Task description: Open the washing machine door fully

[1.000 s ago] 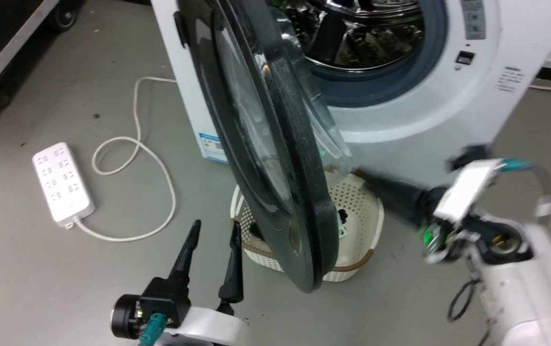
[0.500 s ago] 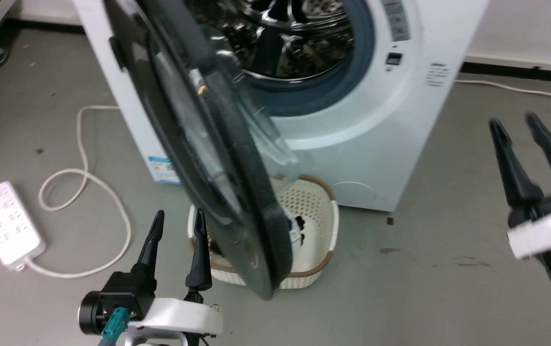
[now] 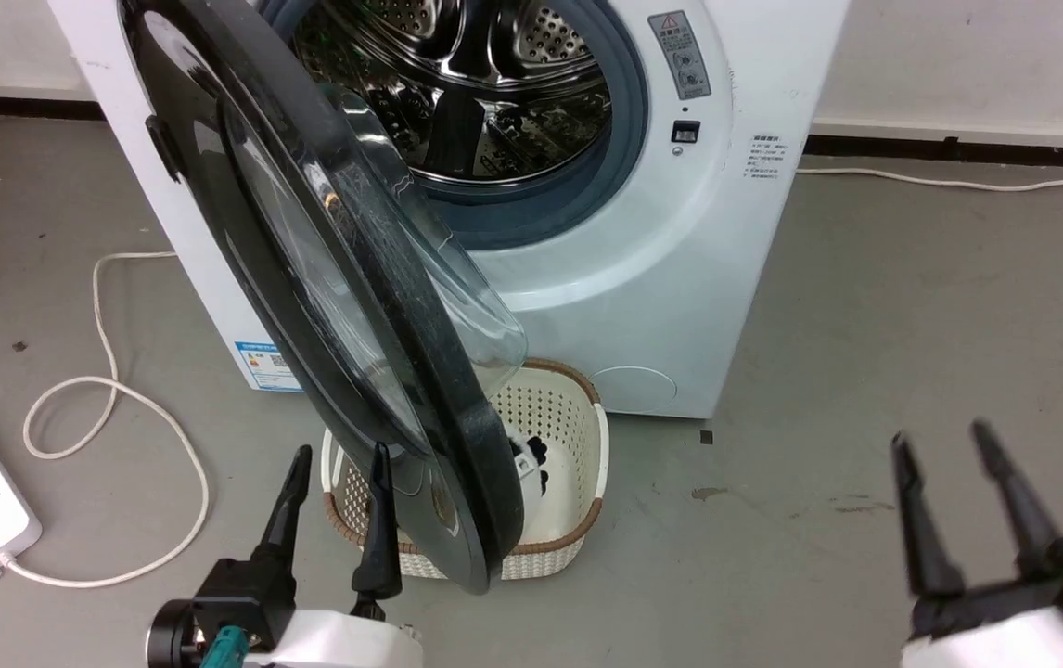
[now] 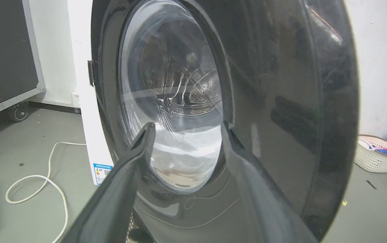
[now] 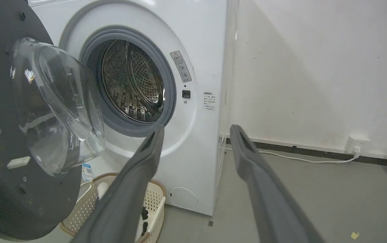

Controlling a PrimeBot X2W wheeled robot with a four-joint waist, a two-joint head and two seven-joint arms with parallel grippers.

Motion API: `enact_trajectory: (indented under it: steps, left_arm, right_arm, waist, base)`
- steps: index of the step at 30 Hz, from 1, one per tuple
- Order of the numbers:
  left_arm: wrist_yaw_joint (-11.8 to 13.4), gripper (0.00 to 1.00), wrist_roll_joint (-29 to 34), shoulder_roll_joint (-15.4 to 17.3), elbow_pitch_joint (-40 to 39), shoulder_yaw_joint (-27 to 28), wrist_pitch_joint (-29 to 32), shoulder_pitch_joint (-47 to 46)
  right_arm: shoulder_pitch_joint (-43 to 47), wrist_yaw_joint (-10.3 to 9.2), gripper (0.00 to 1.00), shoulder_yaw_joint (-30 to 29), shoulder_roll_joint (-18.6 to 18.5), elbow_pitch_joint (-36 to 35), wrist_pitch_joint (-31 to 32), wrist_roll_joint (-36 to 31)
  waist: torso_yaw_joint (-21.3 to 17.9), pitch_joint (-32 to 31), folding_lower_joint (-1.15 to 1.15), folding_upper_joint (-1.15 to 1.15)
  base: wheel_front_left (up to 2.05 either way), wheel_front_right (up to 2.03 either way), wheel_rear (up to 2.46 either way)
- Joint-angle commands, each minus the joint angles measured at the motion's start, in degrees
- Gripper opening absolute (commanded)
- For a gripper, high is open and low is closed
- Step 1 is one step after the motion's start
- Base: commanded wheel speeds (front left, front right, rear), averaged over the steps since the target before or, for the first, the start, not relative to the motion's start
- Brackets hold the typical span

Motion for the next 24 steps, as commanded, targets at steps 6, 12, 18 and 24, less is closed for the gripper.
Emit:
enact_trajectory:
  steps: [6, 12, 18, 24]
  left_arm:
    - [0.14, 1.00, 0.89, 0.09, 0.63, -0.99, -0.30, 1.81]
    - [0.33, 1.00, 1.48, 0.09, 0.83, -1.11, -0.30, 1.92]
    - [0.22, 0.00, 2.07, 0.09, -0.45, -0.27, -0.30, 1.42]
    - [3.96, 0.00, -1.19, 0.09, -16.17, 5.26, -0.30, -3.29]
  right_arm:
    - [3.17, 0.05, 1.00, 0.21, 2.64, 2.36, -1.12, -1.17]
    - [2.83, 0.05, 1.00, 0.06, 3.47, 3.17, -1.39, -1.00]
    - [2.29, 0.05, 1.00, -0.27, 3.73, 3.07, -1.51, -0.92]
    - [1.83, 0.05, 1.00, -0.51, 3.98, 2.36, -1.62, -1.23]
  waist:
    - [0.19, -0.38, 0.00, 0.00]
    - [0.24, -0.43, 0.00, 0.00]
    - [0.10, -0.37, 0.00, 0.00]
    - [-0.31, -0.15, 0.00, 0.00]
  base:
    - [0.00, 0.00, 0.00]
    - [0.00, 0.00, 0.00]
    - [0.00, 0.00, 0.00]
    - [0.00, 0.00, 0.00]
